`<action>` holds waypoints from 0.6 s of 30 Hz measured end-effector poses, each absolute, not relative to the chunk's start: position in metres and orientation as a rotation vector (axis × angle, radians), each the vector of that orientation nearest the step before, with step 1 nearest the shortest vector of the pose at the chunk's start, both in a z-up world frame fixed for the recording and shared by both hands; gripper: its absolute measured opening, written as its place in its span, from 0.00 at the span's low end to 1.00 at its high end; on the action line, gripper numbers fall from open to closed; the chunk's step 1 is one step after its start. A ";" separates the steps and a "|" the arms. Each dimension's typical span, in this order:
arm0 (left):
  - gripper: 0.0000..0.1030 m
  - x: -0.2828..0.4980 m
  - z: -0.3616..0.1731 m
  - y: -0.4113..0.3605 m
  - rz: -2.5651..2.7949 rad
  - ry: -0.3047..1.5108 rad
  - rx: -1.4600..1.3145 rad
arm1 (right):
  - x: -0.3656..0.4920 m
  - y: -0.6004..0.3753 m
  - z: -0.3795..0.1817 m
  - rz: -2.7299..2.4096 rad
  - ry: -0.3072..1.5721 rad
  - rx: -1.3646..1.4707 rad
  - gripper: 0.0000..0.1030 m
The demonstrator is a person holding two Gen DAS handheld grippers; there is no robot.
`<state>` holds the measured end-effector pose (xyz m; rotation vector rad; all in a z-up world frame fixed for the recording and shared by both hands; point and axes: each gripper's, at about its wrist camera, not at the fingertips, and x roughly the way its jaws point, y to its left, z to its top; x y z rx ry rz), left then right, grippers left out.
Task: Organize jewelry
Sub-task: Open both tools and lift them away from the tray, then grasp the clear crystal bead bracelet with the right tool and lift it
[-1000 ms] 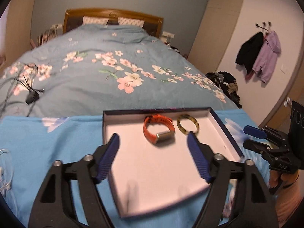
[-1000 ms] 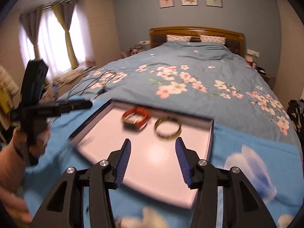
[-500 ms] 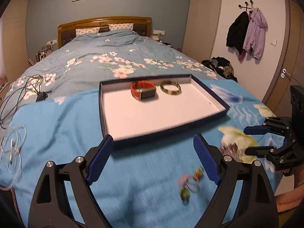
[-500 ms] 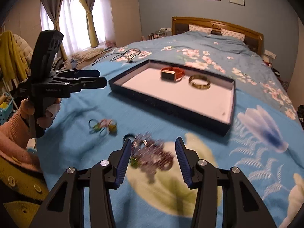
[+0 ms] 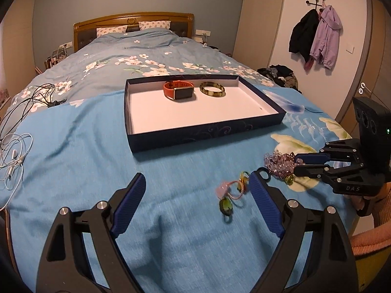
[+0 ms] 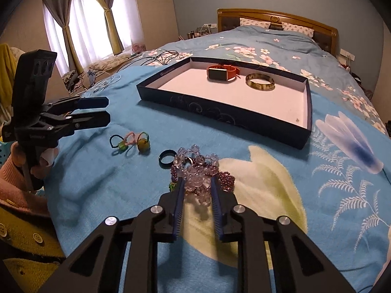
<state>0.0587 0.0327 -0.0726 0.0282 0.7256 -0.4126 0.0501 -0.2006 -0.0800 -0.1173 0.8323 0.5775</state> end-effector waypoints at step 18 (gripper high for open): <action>0.71 0.049 -0.080 0.016 -0.518 0.760 0.106 | 0.057 -0.212 -0.040 0.583 0.719 0.010 0.08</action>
